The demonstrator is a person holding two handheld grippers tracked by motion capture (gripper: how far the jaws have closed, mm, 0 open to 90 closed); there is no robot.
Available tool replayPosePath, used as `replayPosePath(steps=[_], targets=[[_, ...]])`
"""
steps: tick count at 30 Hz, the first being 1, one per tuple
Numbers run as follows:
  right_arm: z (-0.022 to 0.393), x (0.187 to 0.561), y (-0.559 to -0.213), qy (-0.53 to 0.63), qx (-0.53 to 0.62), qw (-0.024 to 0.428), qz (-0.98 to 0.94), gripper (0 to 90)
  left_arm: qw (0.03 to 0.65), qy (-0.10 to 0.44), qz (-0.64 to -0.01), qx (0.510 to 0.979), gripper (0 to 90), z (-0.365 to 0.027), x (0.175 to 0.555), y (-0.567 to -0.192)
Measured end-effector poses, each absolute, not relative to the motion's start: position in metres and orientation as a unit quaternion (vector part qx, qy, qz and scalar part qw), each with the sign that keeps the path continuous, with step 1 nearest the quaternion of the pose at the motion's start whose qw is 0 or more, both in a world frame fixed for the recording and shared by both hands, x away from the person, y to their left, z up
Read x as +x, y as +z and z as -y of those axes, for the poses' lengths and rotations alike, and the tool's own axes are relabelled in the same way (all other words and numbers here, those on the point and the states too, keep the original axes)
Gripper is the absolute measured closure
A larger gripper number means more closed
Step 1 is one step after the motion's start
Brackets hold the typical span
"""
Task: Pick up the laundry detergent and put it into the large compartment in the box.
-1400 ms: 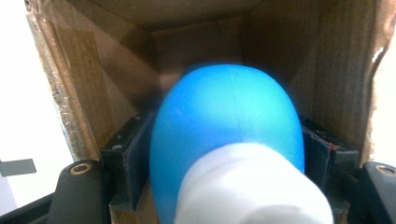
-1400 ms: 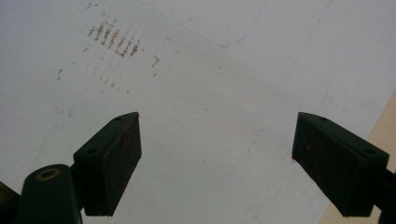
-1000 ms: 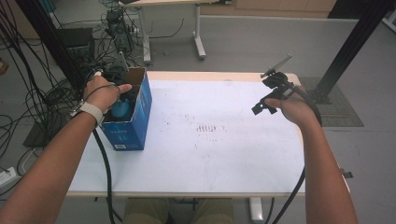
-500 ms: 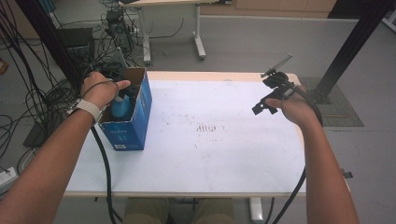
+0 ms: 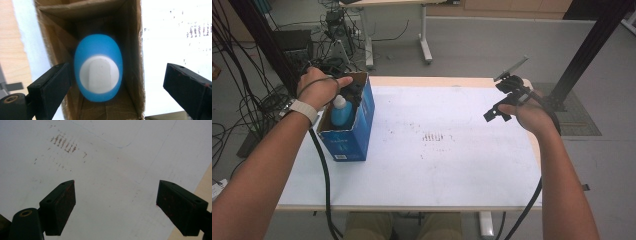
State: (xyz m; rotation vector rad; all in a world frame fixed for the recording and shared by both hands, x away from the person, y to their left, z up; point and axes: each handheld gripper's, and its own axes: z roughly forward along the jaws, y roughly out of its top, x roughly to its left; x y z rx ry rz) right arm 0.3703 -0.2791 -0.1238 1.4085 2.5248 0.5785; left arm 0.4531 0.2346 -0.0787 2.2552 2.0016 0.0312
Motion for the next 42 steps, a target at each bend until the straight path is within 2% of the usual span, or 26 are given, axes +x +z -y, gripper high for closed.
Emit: replayPosePath(steps=[32,42], targets=[[0.283,0.362,-0.112,0.195,0.482,0.105,-0.848,15.6,0.099,0.03,-0.629,0.77,7.7,-0.223,0.433,0.002],[0.285,0.361,-0.109,0.196,0.483,0.106,-0.847,15.6,0.11,0.039,-0.608,0.785,7.7,-0.201,0.425,0.029]])
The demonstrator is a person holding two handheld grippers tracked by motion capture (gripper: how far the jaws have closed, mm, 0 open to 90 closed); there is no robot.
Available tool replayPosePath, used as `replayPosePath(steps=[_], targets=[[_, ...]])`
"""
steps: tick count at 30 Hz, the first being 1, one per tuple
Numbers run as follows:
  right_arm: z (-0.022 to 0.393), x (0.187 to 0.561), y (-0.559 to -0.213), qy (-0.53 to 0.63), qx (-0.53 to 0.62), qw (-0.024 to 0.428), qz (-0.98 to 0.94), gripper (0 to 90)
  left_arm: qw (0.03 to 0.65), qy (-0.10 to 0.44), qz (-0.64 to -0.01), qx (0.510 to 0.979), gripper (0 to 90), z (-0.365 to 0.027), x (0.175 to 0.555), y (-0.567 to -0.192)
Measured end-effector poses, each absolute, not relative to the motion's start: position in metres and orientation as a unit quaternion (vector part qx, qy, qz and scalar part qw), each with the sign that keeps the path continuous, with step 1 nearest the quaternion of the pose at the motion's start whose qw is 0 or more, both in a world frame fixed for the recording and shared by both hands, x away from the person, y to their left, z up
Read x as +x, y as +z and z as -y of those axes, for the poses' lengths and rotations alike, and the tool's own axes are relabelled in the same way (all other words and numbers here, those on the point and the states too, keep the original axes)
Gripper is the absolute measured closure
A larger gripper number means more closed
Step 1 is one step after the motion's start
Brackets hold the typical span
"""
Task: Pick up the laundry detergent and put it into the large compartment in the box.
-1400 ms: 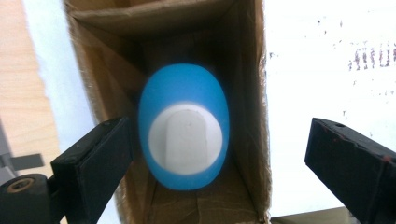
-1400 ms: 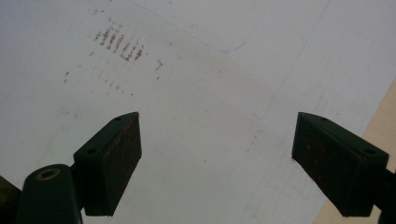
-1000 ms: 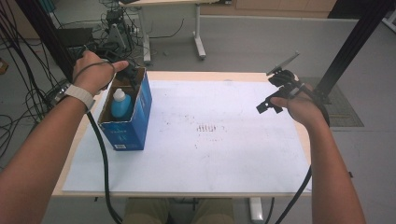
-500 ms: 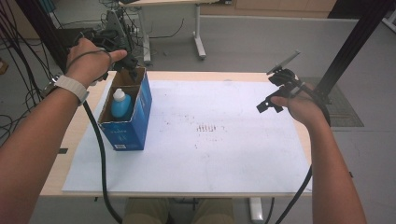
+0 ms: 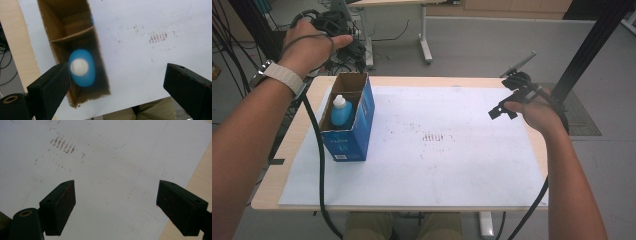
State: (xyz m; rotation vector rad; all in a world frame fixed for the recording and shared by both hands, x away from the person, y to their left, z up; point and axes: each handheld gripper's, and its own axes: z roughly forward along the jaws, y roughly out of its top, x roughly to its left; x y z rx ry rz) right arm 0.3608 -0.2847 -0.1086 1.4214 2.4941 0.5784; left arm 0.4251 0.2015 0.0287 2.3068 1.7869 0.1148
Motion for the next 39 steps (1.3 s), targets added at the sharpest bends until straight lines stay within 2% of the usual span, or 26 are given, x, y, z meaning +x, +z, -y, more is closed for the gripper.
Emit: replayPosePath(steps=[19,39], targets=[[0.287,0.358,-0.108,0.197,0.484,0.107,-0.846,15.6,0.107,0.034,-0.584,0.804,7.7,-0.156,0.42,0.038],[0.287,0.357,-0.108,0.198,0.486,0.107,-0.844,15.6,0.108,0.009,-0.578,0.809,8.3,-0.125,0.423,0.019]])
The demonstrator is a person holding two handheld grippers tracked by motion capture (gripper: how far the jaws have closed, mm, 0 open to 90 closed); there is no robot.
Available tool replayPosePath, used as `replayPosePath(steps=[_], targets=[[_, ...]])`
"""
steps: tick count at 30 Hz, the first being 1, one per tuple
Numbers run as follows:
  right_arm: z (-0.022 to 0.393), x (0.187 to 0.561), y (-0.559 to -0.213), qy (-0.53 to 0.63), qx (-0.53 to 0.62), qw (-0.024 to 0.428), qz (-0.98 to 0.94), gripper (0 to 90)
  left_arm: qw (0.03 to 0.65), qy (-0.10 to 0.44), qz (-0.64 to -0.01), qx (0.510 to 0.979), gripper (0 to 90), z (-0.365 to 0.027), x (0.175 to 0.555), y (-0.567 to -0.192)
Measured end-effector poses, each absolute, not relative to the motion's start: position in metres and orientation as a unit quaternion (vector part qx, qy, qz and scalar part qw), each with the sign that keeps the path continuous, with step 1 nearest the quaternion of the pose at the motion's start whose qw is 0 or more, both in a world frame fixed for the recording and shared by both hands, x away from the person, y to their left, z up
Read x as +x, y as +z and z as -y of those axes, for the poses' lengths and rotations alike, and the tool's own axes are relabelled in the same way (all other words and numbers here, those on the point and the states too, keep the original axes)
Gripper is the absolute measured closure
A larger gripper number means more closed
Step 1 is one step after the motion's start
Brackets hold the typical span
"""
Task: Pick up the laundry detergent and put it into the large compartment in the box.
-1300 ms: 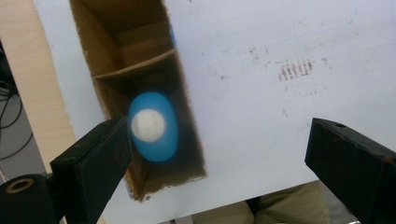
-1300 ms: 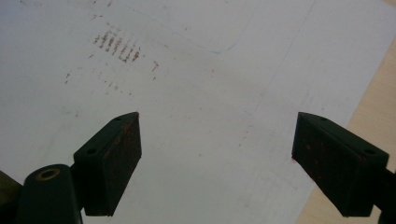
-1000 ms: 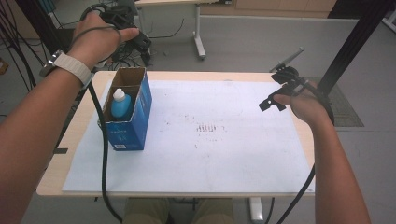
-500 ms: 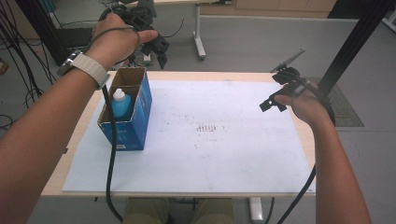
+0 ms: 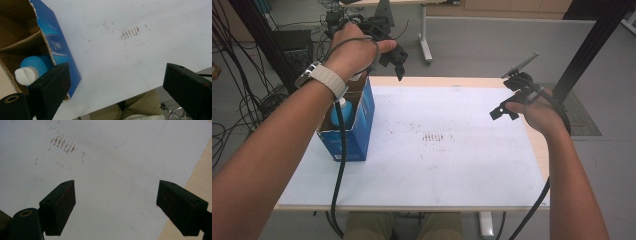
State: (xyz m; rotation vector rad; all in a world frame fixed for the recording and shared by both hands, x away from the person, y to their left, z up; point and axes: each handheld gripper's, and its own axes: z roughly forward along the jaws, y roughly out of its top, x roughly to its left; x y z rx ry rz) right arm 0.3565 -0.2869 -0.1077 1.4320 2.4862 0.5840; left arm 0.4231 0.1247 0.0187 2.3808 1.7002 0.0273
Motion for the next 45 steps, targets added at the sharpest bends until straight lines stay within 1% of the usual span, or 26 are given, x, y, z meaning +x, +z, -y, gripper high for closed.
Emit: replayPosePath(steps=[14,27,45], targets=[[0.286,0.354,-0.109,0.198,0.487,0.107,-0.844,15.5,0.102,-0.007,-0.578,0.81,8.5,-0.118,0.426,-0.003],[0.281,0.353,-0.11,0.198,0.484,0.107,-0.845,15.5,0.099,-0.02,-0.581,0.808,8.6,-0.12,0.427,-0.023],[0.282,0.351,-0.11,0.198,0.485,0.108,-0.845,15.5,0.099,-0.027,-0.578,0.81,8.6,-0.119,0.428,-0.03]])
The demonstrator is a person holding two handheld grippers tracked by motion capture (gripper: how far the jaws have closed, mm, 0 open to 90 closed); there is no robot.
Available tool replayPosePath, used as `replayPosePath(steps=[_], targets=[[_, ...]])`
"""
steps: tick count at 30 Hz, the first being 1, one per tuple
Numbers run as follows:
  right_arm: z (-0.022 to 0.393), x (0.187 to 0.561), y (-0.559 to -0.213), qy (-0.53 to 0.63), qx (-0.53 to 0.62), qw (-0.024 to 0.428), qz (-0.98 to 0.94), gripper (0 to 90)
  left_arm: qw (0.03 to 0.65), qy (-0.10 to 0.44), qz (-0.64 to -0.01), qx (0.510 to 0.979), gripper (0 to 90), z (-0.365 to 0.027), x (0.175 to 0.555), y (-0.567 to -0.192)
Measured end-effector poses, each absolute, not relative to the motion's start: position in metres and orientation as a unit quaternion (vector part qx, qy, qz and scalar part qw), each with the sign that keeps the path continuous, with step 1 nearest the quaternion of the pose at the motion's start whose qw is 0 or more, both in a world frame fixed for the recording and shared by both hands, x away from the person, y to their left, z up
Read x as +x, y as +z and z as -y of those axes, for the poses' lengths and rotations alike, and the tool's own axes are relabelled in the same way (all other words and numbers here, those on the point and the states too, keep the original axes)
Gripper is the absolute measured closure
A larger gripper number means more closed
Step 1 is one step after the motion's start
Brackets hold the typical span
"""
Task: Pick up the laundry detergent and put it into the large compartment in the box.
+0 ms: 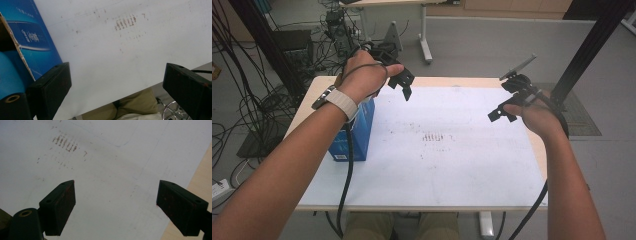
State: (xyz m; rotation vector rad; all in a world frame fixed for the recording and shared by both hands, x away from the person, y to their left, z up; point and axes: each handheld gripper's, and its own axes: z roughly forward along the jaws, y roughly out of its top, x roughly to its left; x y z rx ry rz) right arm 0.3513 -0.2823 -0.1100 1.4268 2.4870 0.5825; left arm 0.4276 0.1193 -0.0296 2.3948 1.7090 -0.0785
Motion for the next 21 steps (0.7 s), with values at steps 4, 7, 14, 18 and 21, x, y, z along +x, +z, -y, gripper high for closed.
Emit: replayPosePath(steps=[4,7,14,18,21], targets=[[0.2839,0.3506,-0.1108,0.198,0.486,0.107,-0.844,15.5,0.097,-0.027,-0.577,0.811,8.6,-0.1179,0.4284,-0.0307],[0.2847,0.3503,-0.1113,0.198,0.487,0.106,-0.844,15.5,0.097,-0.028,-0.577,0.81,8.6,-0.1179,0.429,-0.0309],[0.2846,0.3512,-0.1112,0.199,0.487,0.107,-0.844,15.5,0.097,-0.028,-0.577,0.811,8.6,-0.119,0.43,-0.031],[0.2834,0.3525,-0.1121,0.198,0.486,0.105,-0.844,15.5,0.097,-0.03,-0.578,0.809,8.6,-0.1215,0.4307,-0.0309],[0.2825,0.3532,-0.1126,0.198,0.487,0.104,-0.845,15.5,0.098,-0.029,-0.579,0.809,8.6,-0.1226,0.4306,-0.031]])
